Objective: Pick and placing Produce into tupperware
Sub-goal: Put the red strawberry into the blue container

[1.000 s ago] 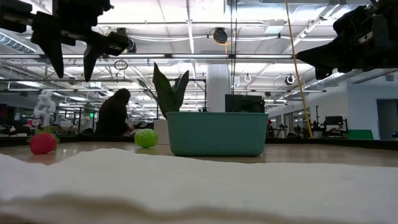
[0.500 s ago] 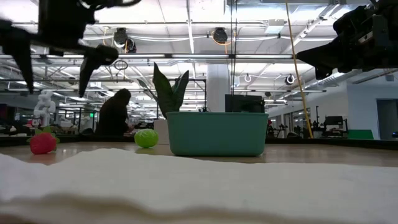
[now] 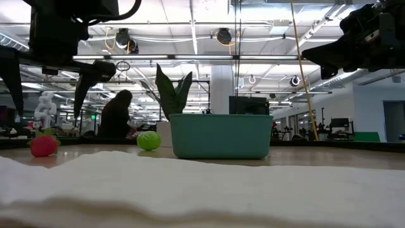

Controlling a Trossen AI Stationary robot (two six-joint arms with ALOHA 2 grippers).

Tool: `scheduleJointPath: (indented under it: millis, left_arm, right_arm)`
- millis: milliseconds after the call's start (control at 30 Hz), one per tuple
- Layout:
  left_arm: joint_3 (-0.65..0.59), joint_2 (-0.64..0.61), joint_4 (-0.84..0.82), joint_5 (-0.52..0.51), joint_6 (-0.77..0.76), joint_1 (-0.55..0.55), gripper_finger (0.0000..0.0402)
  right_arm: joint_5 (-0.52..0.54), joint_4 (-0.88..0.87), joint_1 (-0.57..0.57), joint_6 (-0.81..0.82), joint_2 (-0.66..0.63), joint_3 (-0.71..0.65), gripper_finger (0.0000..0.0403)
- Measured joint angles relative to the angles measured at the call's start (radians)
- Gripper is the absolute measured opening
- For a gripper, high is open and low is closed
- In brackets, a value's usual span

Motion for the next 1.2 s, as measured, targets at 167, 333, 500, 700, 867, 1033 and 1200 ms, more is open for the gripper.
scheduleJointPath:
  millis: [167, 333, 500, 700, 867, 1033, 1200]
  left_arm:
    - [-0.022, 0.000, 0.000, -0.032, 0.073, 0.000, 0.0320]
    - [-0.048, 0.000, 0.038, -0.067, 0.134, 0.000, 0.0320]
    - [-0.058, 0.000, 0.078, -0.061, 0.137, 0.000, 0.0319]
    - [-0.058, 0.000, 0.078, -0.032, 0.098, 0.000, 0.0319]
    - [-0.058, 0.016, 0.084, -0.027, 0.088, 0.000, 0.0319]
    - [-0.058, 0.082, 0.101, -0.024, 0.084, 0.000, 0.0319]
    - [-0.058, 0.145, 0.105, -0.031, 0.084, 0.000, 0.0319]
  right_arm:
    - [0.000, -0.001, 0.000, 0.000, 0.000, 0.000, 0.0000]
    - [0.000, -0.001, 0.000, 0.000, 0.000, 0.000, 0.0000]
    - [0.000, -0.001, 0.000, 0.000, 0.000, 0.000, 0.0000]
    - [0.000, -0.001, 0.000, 0.000, 0.000, 0.000, 0.0000]
    - [0.000, -0.001, 0.000, 0.000, 0.000, 0.000, 0.0000]
    - [0.000, 0.000, 0.000, 0.000, 0.000, 0.000, 0.0000]
    - [0.000, 0.000, 0.000, 0.000, 0.000, 0.000, 0.0000]
